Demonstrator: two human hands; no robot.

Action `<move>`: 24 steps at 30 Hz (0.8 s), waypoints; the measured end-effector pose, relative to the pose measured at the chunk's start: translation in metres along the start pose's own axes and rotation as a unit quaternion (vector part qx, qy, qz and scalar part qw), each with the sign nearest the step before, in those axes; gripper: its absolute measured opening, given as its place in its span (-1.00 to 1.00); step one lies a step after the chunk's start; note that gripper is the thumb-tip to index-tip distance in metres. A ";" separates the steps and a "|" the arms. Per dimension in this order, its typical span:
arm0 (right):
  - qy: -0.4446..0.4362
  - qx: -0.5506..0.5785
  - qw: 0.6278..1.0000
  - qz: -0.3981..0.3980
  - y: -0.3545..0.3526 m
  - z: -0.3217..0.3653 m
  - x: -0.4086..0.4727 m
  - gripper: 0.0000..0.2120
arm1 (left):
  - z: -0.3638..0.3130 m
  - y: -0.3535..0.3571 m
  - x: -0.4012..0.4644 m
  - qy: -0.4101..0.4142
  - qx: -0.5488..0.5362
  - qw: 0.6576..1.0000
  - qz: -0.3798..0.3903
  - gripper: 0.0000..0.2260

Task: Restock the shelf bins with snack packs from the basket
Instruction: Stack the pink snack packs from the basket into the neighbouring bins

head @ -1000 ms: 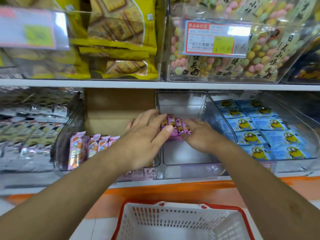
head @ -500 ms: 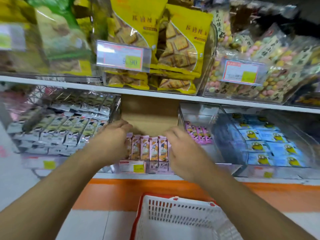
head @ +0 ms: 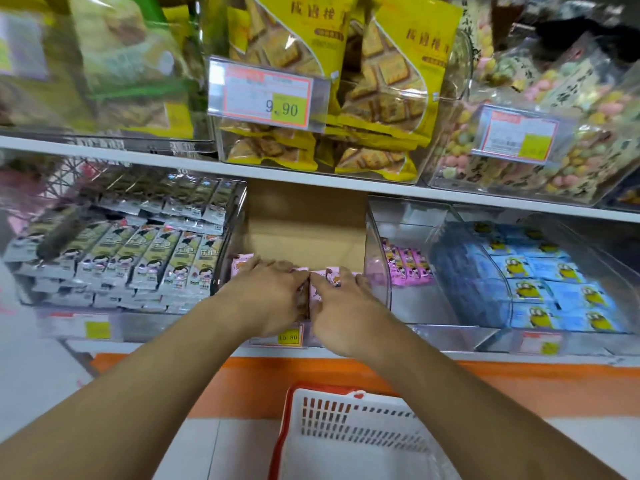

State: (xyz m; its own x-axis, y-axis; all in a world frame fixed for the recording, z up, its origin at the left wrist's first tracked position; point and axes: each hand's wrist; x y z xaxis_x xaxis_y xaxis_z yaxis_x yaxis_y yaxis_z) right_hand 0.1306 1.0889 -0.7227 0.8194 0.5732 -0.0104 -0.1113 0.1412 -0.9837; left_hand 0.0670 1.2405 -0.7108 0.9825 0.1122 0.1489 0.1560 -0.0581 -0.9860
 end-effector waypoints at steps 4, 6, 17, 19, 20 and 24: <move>0.000 0.023 0.999 -0.031 -0.004 0.000 0.001 -0.40 | 0.002 0.001 -0.001 -0.004 -0.024 1.000 -0.001 -0.51; -0.005 0.047 0.998 -0.032 -0.008 -0.002 -0.002 -0.42 | 0.002 -0.001 -0.003 -0.018 -0.036 0.999 -0.003 -0.55; -0.001 0.000 1.000 -0.006 -0.007 0.001 -0.008 -0.32 | -0.003 -0.012 -0.013 -0.090 -0.018 0.996 0.007 -0.53; 0.009 0.016 1.000 0.008 -0.011 0.003 -0.009 -0.32 | 0.000 -0.008 -0.012 -0.072 -0.013 0.997 -0.002 -0.55; 0.010 0.025 1.000 0.015 -0.013 0.005 -0.008 -0.33 | 0.002 -0.006 -0.012 -0.065 -0.014 0.998 -0.003 -0.56; 0.018 0.046 0.999 0.017 -0.012 0.004 -0.004 -0.36 | 0.005 -0.006 -0.012 -0.067 -0.016 0.998 -0.008 -0.60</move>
State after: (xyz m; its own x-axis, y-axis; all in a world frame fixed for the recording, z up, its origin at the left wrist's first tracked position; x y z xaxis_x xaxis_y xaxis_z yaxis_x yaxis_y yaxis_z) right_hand 0.1265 1.0886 -0.7099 0.8331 0.5507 -0.0521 -0.1900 0.1964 -0.9619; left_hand 0.0538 1.2441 -0.7068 0.9577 0.2453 0.1506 0.1764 -0.0869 -0.9805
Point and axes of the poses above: each hand's wrist, its own x-axis towards the middle knuckle, its own y-axis out of the palm, z = x × y, and after that the axes turned 15 degrees about -z, right-handed
